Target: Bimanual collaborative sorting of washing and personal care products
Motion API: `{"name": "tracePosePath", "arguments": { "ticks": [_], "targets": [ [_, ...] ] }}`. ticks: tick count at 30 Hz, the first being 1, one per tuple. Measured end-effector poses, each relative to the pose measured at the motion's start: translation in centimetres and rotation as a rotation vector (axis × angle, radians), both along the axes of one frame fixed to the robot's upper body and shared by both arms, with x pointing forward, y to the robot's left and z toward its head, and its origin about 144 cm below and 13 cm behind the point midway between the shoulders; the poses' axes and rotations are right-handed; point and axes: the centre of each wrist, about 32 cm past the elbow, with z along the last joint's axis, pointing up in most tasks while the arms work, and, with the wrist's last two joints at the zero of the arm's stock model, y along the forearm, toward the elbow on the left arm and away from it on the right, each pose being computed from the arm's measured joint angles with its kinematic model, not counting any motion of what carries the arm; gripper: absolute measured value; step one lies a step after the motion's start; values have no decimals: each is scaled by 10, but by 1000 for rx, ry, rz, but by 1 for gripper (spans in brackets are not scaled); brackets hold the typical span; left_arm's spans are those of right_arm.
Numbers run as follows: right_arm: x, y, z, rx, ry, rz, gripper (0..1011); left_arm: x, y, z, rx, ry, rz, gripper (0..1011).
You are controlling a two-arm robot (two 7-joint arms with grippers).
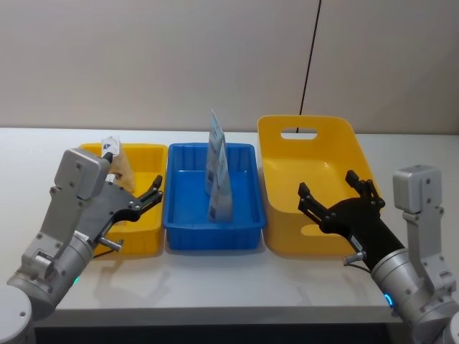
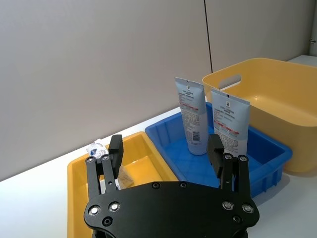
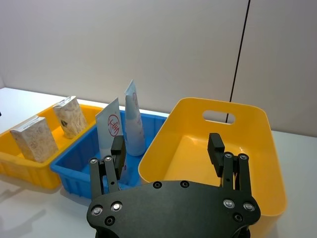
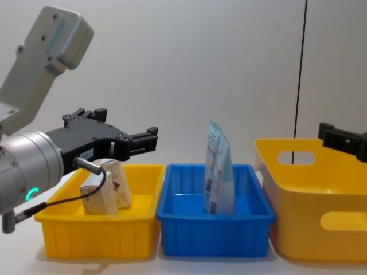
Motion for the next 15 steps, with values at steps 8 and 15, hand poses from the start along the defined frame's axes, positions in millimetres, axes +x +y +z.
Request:
{"name": "tracePosePath", "arguments": {
  "ticks": [8,15],
  "targets": [
    [0,0,0,0,0,0,1000,0,0,0,0,0,0,1001],
    [0,0,0,0,0,0,1000,0,0,0,0,0,0,1001]
  ]
}}
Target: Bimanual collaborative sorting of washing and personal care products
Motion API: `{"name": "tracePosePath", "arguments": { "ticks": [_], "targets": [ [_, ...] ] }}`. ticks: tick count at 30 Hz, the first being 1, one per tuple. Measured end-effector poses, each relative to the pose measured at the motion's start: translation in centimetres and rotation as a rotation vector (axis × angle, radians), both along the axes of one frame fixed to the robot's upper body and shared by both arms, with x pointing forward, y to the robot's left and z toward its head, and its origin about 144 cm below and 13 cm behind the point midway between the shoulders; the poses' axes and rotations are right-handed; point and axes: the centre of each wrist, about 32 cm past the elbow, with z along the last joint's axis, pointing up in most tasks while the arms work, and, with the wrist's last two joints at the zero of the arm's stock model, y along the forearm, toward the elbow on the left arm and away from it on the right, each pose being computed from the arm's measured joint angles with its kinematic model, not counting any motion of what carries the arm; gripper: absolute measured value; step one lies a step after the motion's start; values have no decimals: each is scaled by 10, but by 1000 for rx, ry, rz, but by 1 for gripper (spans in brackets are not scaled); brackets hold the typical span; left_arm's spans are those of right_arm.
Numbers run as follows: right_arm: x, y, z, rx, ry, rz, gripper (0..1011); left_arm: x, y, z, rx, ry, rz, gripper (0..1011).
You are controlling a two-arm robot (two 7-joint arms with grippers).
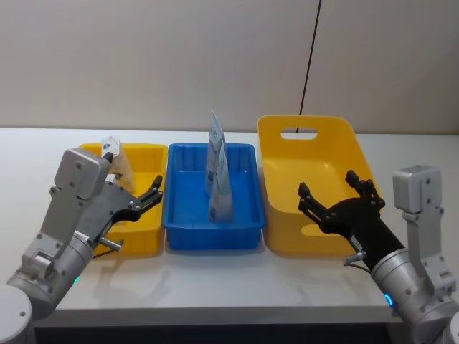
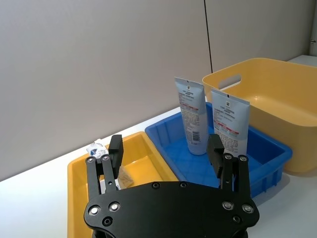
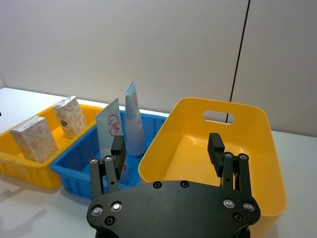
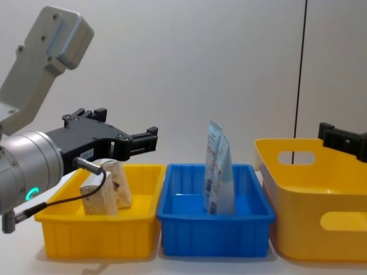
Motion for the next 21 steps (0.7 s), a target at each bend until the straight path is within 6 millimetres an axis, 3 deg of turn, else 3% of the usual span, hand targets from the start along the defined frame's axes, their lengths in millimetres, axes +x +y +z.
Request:
{"name": "tracePosePath", "arguments": {
  "ticks": [21],
  "targets": [
    [0,0,0,0,0,0,1000,0,0,0,0,0,0,1001]
  ]
}}
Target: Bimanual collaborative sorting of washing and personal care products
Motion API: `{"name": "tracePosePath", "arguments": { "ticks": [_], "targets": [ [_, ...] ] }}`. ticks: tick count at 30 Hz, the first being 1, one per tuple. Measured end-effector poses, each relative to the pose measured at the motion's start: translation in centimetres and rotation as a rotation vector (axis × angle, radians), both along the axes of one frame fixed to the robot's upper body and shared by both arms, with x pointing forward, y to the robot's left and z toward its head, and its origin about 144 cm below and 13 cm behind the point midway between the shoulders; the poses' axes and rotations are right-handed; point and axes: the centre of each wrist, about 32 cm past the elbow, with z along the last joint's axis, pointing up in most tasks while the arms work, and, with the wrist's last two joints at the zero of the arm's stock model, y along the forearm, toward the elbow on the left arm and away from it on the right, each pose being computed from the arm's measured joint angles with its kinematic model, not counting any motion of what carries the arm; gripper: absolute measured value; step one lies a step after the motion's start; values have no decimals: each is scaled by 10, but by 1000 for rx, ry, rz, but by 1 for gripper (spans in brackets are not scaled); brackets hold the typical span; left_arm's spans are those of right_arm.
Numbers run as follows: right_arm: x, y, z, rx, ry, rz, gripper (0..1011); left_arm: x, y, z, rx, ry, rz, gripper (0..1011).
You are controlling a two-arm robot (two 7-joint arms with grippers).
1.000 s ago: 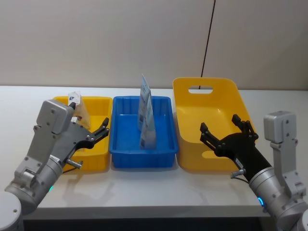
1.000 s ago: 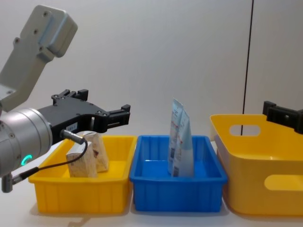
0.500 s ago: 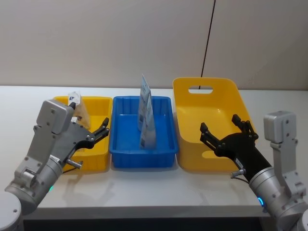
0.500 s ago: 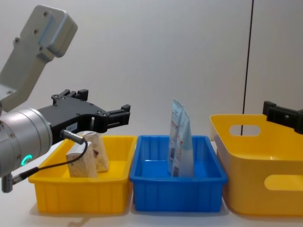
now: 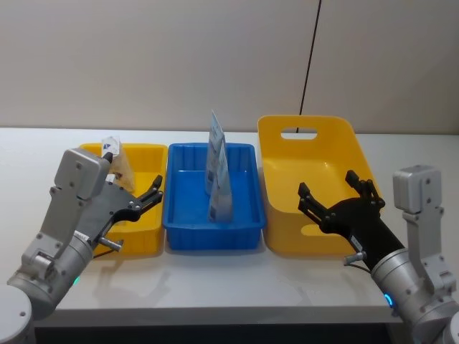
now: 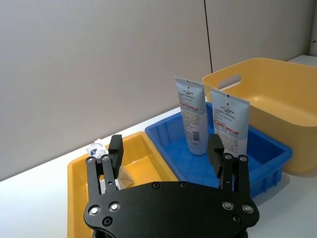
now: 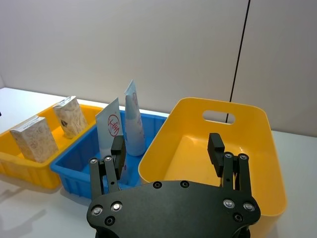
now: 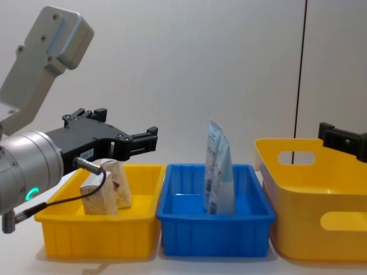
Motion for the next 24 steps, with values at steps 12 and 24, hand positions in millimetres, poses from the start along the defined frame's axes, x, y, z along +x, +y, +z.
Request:
{"name": "tracePosePath", "arguments": {
  "ticks": [12,24],
  "targets": [
    [0,0,0,0,0,0,1000,6,4,2,-4,6,-6,1001],
    [0,0,0,0,0,0,1000,21,-2,12,-26,55,19,1001]
  ]
}}
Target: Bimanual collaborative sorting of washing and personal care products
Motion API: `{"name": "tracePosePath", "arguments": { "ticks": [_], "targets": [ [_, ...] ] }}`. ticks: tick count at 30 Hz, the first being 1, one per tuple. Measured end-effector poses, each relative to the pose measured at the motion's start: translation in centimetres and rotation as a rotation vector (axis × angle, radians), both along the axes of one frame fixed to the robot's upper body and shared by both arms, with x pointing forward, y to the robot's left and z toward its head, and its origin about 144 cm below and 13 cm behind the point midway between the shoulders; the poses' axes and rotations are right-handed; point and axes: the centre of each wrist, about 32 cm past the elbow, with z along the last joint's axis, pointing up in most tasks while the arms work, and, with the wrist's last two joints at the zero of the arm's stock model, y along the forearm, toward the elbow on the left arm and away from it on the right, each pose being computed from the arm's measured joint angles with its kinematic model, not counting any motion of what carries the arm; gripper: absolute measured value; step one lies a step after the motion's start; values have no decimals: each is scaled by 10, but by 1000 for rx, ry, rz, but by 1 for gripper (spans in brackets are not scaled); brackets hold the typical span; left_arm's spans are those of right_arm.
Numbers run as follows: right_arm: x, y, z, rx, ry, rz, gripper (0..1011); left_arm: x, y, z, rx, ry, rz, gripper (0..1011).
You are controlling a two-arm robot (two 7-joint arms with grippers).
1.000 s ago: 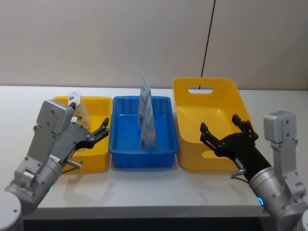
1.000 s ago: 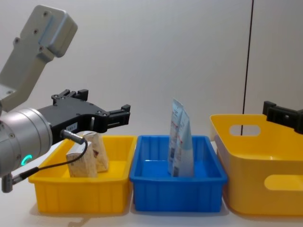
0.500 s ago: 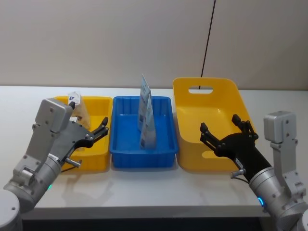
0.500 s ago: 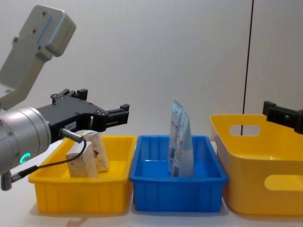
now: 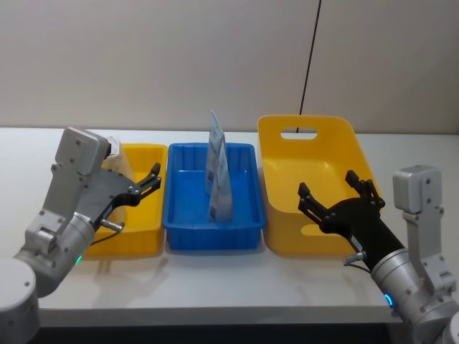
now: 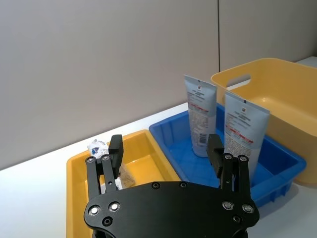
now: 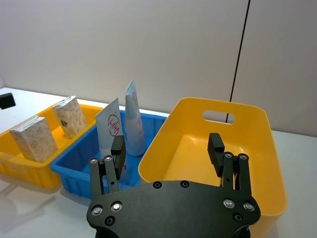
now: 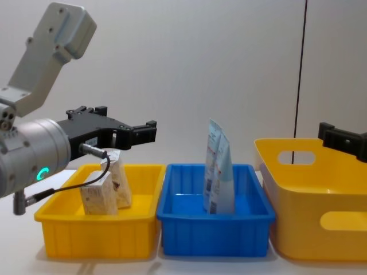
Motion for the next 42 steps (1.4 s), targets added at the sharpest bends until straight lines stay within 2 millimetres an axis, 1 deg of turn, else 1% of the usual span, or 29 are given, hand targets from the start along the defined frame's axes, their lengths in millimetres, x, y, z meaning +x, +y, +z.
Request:
{"name": "tracePosePath", "arguments": {
  "ticks": [6,15,27,42],
  "targets": [
    [0,0,0,0,0,0,1000,10,-8,6,-23,45,40,1001],
    [0,0,0,0,0,0,1000,17,-16,10,-50,107,110,1001],
    [0,0,0,0,0,0,1000,14,-19,14,-63,205,200,1001],
    [0,0,0,0,0,0,1000,11,-17,18,-29,318,245,1001]
  ]
}}
